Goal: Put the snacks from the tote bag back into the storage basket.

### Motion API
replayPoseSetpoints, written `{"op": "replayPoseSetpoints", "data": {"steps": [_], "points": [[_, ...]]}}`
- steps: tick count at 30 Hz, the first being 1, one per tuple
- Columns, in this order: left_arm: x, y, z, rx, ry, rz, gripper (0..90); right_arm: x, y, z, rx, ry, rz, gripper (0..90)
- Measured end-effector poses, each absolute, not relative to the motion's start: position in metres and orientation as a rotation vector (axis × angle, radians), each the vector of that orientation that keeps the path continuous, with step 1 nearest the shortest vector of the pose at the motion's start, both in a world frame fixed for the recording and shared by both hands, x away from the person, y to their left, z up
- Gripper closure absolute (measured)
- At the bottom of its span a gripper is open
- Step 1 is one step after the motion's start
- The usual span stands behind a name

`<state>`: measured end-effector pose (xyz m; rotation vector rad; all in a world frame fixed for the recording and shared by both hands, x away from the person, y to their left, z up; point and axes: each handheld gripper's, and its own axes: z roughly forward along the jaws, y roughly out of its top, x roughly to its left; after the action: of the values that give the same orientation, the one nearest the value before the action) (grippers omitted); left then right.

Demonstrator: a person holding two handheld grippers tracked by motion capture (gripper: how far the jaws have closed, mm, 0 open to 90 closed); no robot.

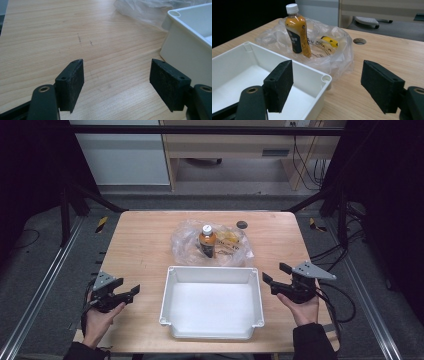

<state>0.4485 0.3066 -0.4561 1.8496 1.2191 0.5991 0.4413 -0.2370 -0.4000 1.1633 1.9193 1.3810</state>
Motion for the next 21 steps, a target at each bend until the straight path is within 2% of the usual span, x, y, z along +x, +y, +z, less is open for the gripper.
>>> {"op": "replayPoseSetpoints", "data": {"steps": [21], "points": [[0.446, 0.306, -0.446, 1.802, 1.163, 0.648, 27.3, 0.448, -0.217, -0.393, 1.102, 1.932, 1.417, 25.2]]}}
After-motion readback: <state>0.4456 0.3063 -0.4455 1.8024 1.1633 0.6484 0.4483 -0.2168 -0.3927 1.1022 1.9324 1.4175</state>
